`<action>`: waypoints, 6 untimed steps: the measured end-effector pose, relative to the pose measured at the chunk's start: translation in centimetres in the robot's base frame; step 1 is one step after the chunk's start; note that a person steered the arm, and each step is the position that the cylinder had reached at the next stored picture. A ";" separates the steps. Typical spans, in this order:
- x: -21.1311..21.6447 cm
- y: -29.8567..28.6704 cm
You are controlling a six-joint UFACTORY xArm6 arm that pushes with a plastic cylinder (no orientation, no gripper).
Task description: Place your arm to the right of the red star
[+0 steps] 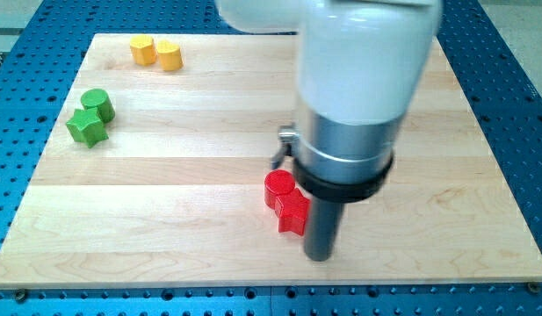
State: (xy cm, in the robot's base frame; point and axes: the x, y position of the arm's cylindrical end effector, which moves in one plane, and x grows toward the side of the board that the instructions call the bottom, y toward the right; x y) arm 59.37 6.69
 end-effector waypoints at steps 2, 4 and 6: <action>0.0 4.8; 0.0 6.1; 0.0 7.1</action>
